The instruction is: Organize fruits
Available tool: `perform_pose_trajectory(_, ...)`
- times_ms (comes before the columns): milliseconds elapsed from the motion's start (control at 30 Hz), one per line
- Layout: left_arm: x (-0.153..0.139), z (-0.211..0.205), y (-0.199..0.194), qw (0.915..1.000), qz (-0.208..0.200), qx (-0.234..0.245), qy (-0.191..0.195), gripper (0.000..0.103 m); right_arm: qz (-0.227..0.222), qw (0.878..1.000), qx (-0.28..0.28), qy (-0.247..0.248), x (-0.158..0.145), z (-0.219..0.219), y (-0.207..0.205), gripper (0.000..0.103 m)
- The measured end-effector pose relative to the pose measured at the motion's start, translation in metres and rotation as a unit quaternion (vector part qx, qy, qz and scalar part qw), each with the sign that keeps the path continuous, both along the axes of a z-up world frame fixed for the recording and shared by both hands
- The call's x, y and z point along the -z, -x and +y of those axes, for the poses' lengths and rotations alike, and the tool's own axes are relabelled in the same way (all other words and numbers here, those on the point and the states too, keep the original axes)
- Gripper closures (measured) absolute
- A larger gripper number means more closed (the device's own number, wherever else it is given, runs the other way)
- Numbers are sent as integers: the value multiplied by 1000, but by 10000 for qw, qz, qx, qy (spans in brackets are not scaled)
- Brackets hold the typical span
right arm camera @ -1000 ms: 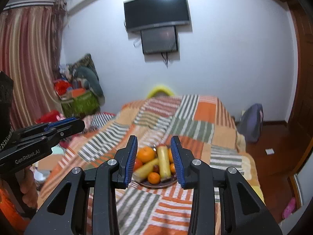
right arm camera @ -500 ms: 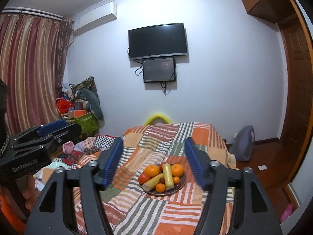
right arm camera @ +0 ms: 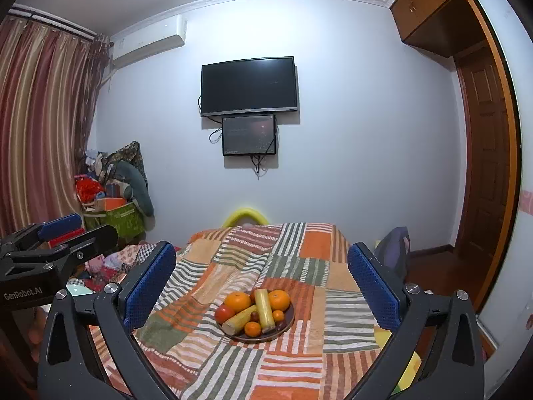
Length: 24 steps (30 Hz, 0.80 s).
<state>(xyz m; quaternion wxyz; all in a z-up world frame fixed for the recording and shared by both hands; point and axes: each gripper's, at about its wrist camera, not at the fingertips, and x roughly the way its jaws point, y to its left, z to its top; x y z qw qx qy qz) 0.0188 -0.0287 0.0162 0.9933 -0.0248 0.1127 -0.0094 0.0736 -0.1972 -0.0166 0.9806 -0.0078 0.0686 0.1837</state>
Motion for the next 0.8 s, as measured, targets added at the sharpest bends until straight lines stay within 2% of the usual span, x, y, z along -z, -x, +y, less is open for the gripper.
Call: perform_pose_trajectory(800,1,0,3,10000,-47,-43,-24,3,-15,10000,-1,-26,3,-1,5,0)
